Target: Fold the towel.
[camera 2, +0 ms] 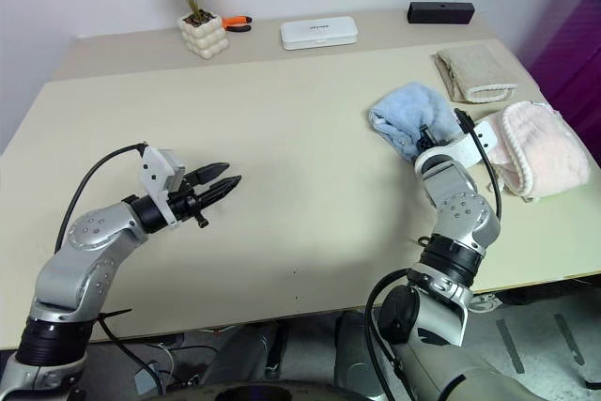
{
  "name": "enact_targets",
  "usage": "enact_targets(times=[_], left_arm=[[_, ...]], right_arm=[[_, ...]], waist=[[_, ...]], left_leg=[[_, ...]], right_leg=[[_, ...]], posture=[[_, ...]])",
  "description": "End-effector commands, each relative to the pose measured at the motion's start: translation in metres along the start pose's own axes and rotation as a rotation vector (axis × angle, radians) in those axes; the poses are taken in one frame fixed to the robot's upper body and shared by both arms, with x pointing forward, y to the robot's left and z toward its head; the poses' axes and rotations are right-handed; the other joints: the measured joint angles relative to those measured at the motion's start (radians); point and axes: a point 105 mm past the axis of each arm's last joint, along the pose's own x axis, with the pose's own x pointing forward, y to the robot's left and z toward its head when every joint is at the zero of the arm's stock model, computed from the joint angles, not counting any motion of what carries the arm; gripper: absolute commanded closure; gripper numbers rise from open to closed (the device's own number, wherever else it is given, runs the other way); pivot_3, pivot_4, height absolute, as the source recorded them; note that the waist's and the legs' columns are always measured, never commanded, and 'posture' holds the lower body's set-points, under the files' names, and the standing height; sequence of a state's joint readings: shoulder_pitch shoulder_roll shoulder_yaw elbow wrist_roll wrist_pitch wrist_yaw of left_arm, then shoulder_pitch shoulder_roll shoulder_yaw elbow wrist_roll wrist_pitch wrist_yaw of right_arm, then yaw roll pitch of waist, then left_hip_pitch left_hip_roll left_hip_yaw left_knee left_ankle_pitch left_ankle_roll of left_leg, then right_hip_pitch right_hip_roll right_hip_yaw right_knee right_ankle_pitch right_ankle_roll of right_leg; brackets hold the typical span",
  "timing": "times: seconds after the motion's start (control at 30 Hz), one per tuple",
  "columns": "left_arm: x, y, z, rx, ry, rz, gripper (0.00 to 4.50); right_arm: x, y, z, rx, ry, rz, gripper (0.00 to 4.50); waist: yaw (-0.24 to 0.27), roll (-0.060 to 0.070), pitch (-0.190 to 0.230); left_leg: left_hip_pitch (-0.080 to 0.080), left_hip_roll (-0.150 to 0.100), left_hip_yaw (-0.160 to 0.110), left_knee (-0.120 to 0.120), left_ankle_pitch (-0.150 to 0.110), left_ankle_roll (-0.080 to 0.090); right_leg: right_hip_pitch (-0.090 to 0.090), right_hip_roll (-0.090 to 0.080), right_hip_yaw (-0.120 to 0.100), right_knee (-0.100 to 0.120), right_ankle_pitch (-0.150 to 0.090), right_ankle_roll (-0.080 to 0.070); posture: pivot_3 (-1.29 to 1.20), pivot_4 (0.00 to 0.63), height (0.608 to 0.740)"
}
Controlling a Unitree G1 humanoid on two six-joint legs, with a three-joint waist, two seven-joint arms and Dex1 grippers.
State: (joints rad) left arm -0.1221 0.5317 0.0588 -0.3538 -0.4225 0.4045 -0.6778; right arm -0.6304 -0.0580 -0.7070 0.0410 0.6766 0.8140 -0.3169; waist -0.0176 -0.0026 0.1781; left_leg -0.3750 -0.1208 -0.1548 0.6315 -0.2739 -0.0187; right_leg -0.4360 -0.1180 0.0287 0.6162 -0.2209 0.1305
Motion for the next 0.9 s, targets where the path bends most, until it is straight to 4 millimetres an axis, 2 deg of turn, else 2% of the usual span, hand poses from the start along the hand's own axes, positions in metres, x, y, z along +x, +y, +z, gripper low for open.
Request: enact_targets(times=[0.03,0.2,0.27,0.37,0.47,0.53,0.6,0.7,0.73,0.8,0.9], left_arm=[[-0.001,0.001,0.004,0.027,-0.018,0.0,2.86],[0.002,0.001,0.003,0.028,-0.018,-0.001,2.86],[-0.002,0.009,0.002,0.042,-0.021,0.036,2.86],[-0.01,0.029,0.002,0.055,-0.025,0.138,2.86],[-0.023,0.053,-0.001,0.094,-0.014,0.256,2.86],[-0.027,0.062,-0.002,0.117,-0.009,0.304,2.86],[-0.037,0.078,-0.002,0.14,-0.007,0.382,2.86],[-0.045,0.089,0.0,0.15,-0.017,0.445,2.86],[-0.048,0.089,0.0,0.151,-0.017,0.449,2.86],[-0.049,0.087,0.001,0.152,-0.016,0.448,2.86],[-0.059,0.082,-0.002,0.153,0.002,0.438,2.86]], right_arm=[[-0.01,0.018,0.009,0.023,-0.028,0.101,3.42],[-0.014,0.021,0.025,-0.018,-0.067,0.115,0.85],[-0.021,0.024,0.037,-0.125,-0.116,0.123,0.05],[-0.028,0.007,0.06,-0.294,-0.206,0.028,0.05],[-0.035,-0.009,0.083,-0.372,-0.287,-0.035,0.05],[-0.036,-0.007,0.091,-0.412,-0.315,-0.018,0.05],[-0.037,0.012,0.093,-0.53,-0.325,0.087,0.05],[-0.038,0.041,0.081,-0.727,-0.288,0.28,0.05],[-0.039,0.051,0.068,-0.812,-0.251,0.369,0.05],[-0.04,0.059,0.054,-0.897,-0.205,0.463,0.05],[-0.048,0.072,0.02,-1.017,-0.089,0.674,0.05]], waist=[[0.0,0.0,0.0],[0.0,0.0,0.0],[0.001,0.0,0.0],[0.004,0.0,0.0],[0.005,0.0,0.0],[0.003,0.0,0.0],[-0.001,0.0,0.0],[-0.002,0.0,0.0],[-0.001,0.0,0.0],[-0.001,0.0,0.0],[0.002,-0.001,0.0]], left_leg=[[0.0,0.0,0.0,0.0,0.0,0.0],[0.0,0.0,0.0,0.0,0.0,0.0],[0.0,0.0,0.0,0.0,0.0,0.0],[0.0,0.0,0.001,0.0,0.0,0.0],[0.0,0.0,0.001,0.0,0.0,0.0],[0.0,0.0,0.001,0.0,0.0,0.0],[0.001,0.0,0.002,0.0,0.0,0.0],[0.001,0.002,0.005,0.0,0.0,0.0],[0.001,0.002,0.007,0.0,0.0,0.0],[0.001,0.003,0.009,0.001,0.0,0.0],[0.001,0.003,0.009,0.001,0.0,0.001]], right_leg=[[0.0,0.0,0.0,0.0,0.0,0.0],[0.0,0.0,0.0,0.0,0.0,0.0],[0.0,0.0,0.0,0.0,0.0,0.0],[0.0,0.0,0.0,-0.001,0.0,0.0],[0.0,0.0,0.0,-0.001,0.0,0.0],[0.001,0.0,0.0,-0.001,0.0,0.0],[0.001,0.0,0.0,-0.001,0.0,0.0],[0.001,0.001,0.0,-0.001,0.0,0.0],[0.001,0.001,0.0,-0.001,0.0,0.0],[0.001,0.001,0.0,-0.001,0.0,0.0],[0.002,0.001,0.0,-0.002,0.0,0.0]], posture=[[0.0,0.15,0.74],[0.0,0.15,0.74],[0.0,0.15,0.74],[0.0,0.15,0.74],[0.0,0.15,0.74],[0.0,0.15,0.74],[0.0,0.15,0.74],[0.0,0.15,0.74],[0.0,0.15,0.74],[0.0,0.15,0.74],[0.0,0.15,0.74]])
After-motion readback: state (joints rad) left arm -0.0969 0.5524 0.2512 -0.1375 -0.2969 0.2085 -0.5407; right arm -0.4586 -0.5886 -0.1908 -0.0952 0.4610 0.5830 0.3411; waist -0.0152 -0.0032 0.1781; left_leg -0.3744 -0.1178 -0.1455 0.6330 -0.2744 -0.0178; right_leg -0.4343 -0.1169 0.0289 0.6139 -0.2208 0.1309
